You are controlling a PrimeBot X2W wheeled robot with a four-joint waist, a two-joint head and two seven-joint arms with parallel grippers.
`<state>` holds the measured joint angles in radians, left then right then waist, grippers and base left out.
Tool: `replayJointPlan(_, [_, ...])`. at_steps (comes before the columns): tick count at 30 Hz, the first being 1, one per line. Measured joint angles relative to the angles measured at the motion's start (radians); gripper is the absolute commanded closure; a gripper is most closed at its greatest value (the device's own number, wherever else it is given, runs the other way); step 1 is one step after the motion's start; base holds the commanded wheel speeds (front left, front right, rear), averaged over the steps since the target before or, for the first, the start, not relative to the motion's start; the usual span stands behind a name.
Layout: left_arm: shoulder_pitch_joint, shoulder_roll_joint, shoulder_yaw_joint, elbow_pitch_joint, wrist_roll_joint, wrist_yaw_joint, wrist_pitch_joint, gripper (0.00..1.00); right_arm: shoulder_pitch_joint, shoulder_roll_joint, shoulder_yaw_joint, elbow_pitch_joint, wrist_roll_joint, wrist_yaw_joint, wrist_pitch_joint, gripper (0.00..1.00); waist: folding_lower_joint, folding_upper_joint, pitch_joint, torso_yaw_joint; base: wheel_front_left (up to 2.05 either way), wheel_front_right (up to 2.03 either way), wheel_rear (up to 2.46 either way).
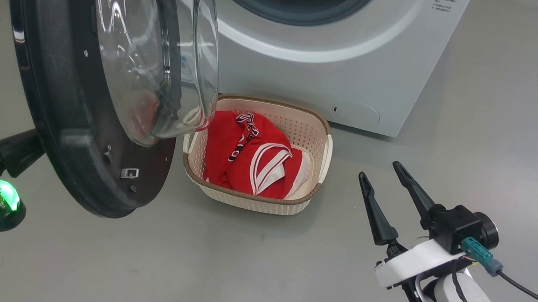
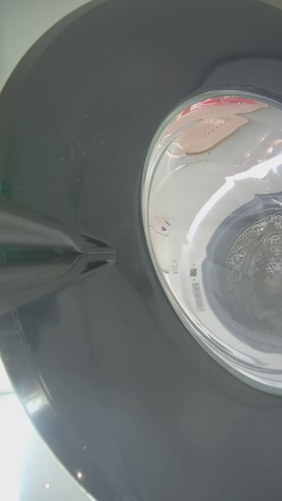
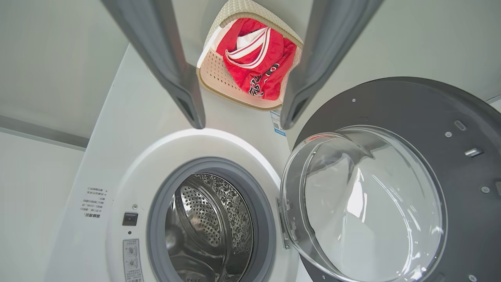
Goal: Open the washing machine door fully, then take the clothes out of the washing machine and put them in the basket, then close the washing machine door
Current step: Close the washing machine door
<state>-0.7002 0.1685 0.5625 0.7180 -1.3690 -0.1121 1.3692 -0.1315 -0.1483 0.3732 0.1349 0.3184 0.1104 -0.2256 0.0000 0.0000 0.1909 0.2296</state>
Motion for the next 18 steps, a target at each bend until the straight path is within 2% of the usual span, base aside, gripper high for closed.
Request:
replayJointPlan(10, [0.081,-0.014,0.003,-0.101,0.006,-0.008,-0.027,1.0,0.011,0.005,0.001,0.0,0.006,0.0,0.0,0.0,0.0,0.0,-0.014,0.001,0.0,0.0,0.0])
replayJointPlan(12, [0.094,-0.012,0.013,-0.14,0.022,-0.008,-0.067,1.0,0.018,0.005,0.001,0.0,0.006,0.0,0.0,0.0,0.0,0.0,-0.015,0.001,0.0,0.0,0.0])
replayJointPlan(18, [0.17,0.028,0.032,-0.241,0.161,-0.008,-0.261,1.0,0.024,0.009,-0.002,0.002,0.007,-0.009,-0.002,0.0,0.0,0.0001,-0.026,0.003,0.0,0.0,0.0])
